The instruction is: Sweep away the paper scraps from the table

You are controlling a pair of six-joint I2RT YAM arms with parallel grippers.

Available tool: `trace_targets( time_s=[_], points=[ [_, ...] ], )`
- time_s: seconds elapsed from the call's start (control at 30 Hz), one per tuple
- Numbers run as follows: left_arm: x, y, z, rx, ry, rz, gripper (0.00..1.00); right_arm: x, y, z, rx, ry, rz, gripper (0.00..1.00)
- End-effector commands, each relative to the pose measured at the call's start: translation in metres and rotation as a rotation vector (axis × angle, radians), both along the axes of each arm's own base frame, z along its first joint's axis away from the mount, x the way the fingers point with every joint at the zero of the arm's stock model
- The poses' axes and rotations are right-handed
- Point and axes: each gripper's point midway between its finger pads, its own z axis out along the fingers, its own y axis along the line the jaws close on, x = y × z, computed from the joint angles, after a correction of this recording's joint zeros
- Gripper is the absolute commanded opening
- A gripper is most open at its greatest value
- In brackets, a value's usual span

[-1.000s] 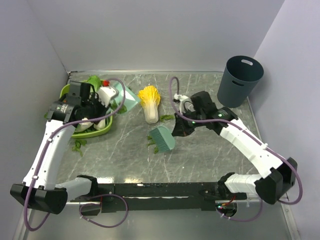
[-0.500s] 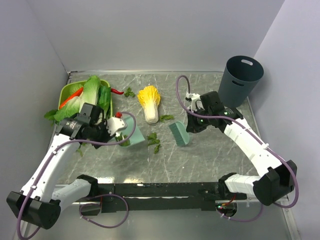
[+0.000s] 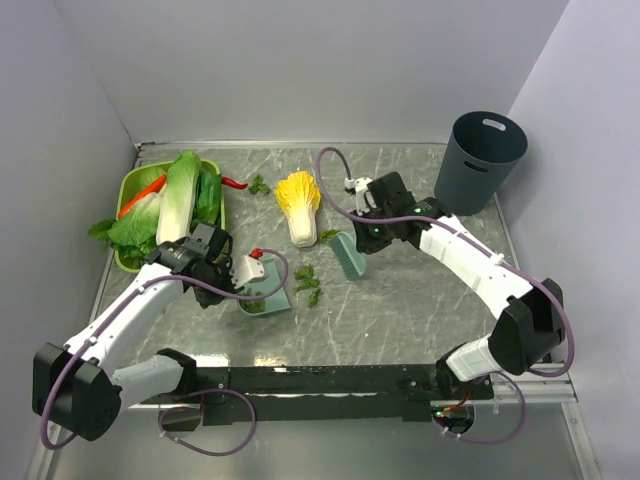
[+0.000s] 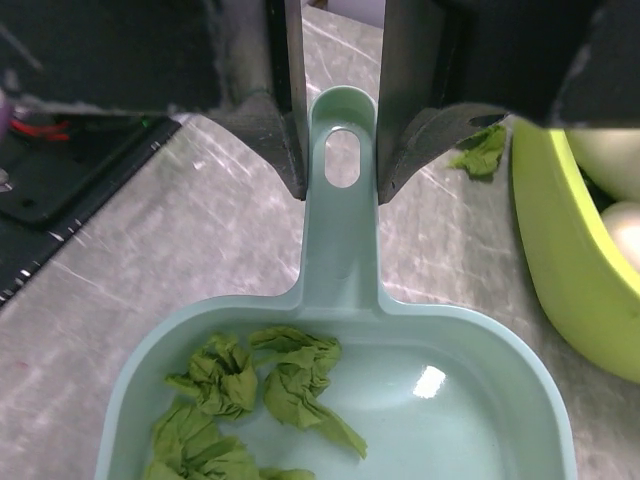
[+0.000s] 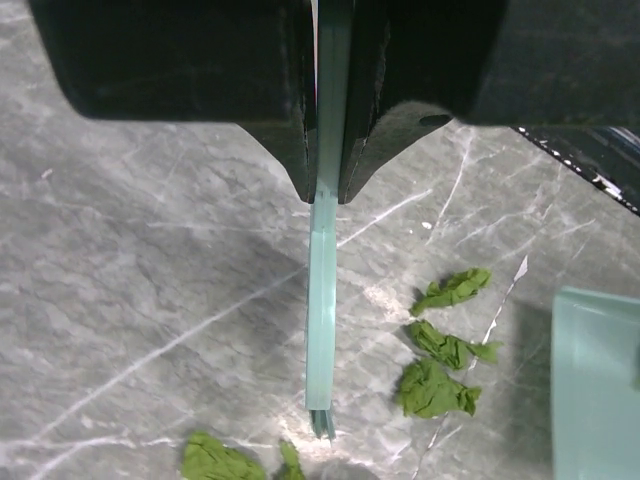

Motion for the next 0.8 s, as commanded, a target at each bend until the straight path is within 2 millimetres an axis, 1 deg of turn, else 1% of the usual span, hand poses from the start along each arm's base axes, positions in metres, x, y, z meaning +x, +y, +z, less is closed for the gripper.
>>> trace_targets(
  time_s=[0.0,0.07,0.17,0.2,0.4,0.5,0.57,0.6,0.63,0.7,0.73,0.77],
  points=[
    [0.021,-0.004,-0.005,0.013,-0.083,-0.016,0.01,0.012,0.026,0.014,0.005,-0.073,0.034,0.00],
    [0.024,-0.004,-0.009,0.023,-0.087,-0.015,0.01,0.007,0.040,0.010,-0.004,-0.079,0.085,0.00],
    [0.026,-0.004,-0.015,0.031,-0.079,-0.014,0.01,0.008,0.054,0.009,-0.024,-0.107,0.122,0.00],
    [0.025,-0.005,-0.018,0.034,-0.069,-0.010,0.01,0.006,0.062,0.008,-0.029,-0.111,0.143,0.00],
    [0.022,-0.010,-0.029,0.025,-0.047,-0.020,0.01,0.013,0.084,0.001,-0.054,-0.121,0.181,0.00],
    [0.022,-0.014,-0.035,0.017,-0.039,-0.026,0.01,0.010,0.098,0.001,-0.018,-0.092,0.199,0.00],
    [0.023,-0.017,-0.038,0.014,-0.033,-0.030,0.01,0.004,0.107,0.003,0.024,-0.062,0.216,0.00],
    [0.027,-0.020,-0.038,0.007,-0.042,-0.027,0.01,0.003,0.112,0.007,0.046,-0.054,0.227,0.00],
    [0.028,-0.022,-0.040,0.006,-0.031,-0.025,0.01,-0.004,0.120,0.011,0.090,-0.028,0.254,0.00],
    [0.031,-0.027,-0.039,-0.008,-0.034,-0.023,0.01,-0.011,0.129,0.019,0.142,-0.009,0.296,0.00],
    [0.032,-0.028,-0.041,-0.011,-0.027,-0.023,0.01,-0.019,0.135,0.024,0.185,0.022,0.302,0.00],
    [0.033,-0.030,-0.041,-0.015,-0.028,-0.024,0.01,-0.020,0.137,0.026,0.203,0.027,0.308,0.00]
  ],
)
